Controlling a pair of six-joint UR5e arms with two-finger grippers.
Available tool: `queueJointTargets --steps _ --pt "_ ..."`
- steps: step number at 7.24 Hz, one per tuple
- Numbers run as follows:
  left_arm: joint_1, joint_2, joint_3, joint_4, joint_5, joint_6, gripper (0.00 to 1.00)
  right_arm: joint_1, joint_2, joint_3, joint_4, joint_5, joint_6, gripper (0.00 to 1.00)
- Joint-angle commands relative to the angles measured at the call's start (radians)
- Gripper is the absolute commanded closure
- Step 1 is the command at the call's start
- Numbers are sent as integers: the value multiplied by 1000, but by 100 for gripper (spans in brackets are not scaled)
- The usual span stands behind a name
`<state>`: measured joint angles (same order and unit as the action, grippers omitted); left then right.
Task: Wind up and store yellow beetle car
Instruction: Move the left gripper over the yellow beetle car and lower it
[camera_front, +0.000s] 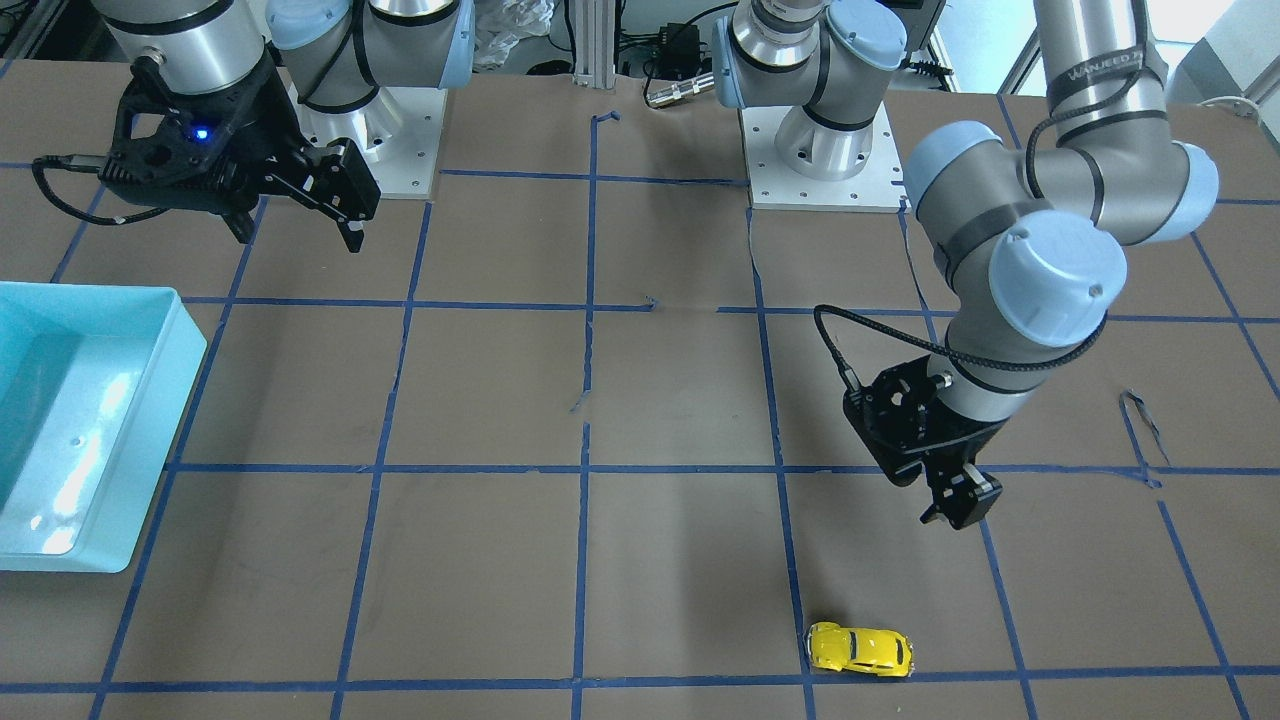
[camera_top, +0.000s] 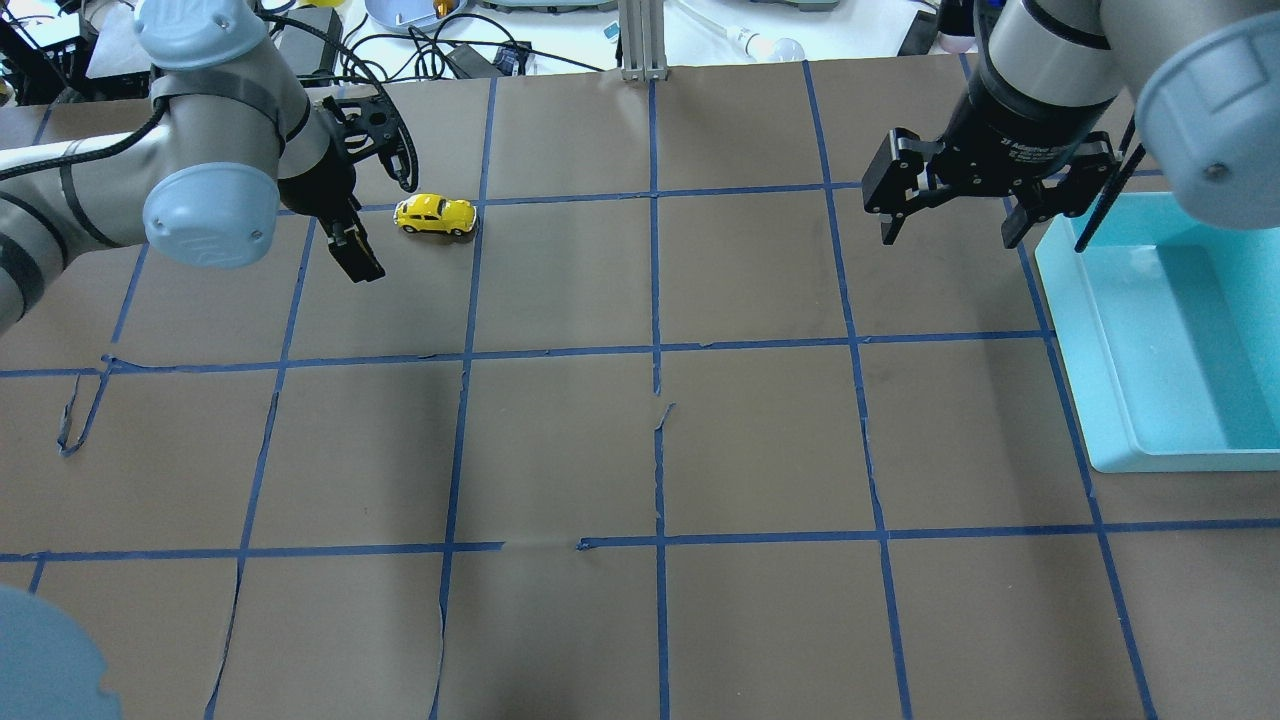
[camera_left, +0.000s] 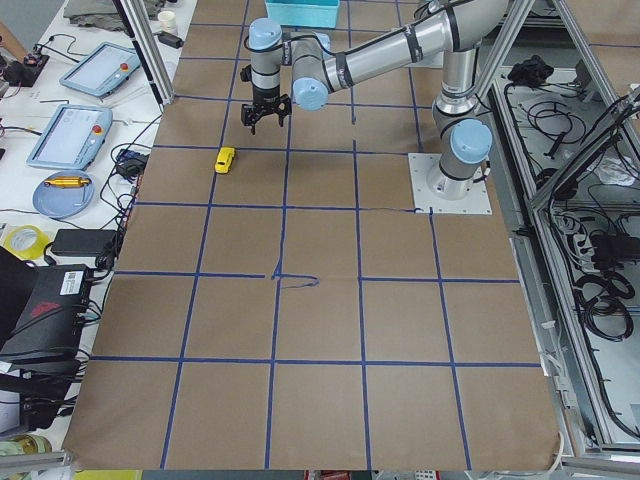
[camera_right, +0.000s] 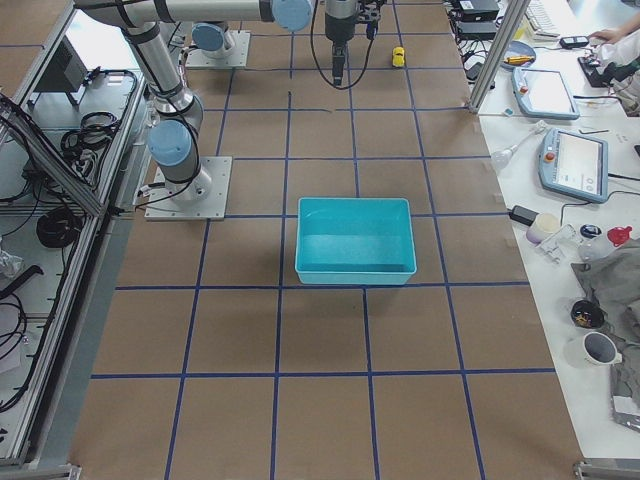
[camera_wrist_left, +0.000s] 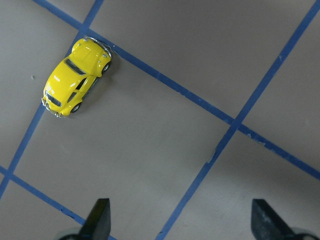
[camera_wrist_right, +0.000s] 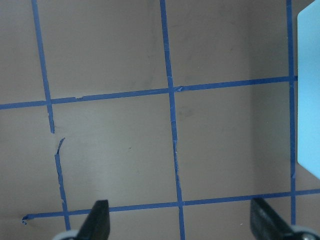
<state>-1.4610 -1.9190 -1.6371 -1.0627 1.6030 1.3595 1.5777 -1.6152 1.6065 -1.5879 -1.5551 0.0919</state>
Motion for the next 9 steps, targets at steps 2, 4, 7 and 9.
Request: queueJointTargets --steps 2,4,7,9 --pt "5 -213 198 3 -58 196 0 1 -2 -2 0 15 -1 0" --pt "4 -331 343 -3 -97 223 0 4 3 0 0 45 2 0" --pt "-24 -420 413 -17 -89 291 0 -2 3 6 -9 99 -3 0" --pt "-30 -433 413 -17 -84 274 0 -2 12 12 -26 76 -3 0"
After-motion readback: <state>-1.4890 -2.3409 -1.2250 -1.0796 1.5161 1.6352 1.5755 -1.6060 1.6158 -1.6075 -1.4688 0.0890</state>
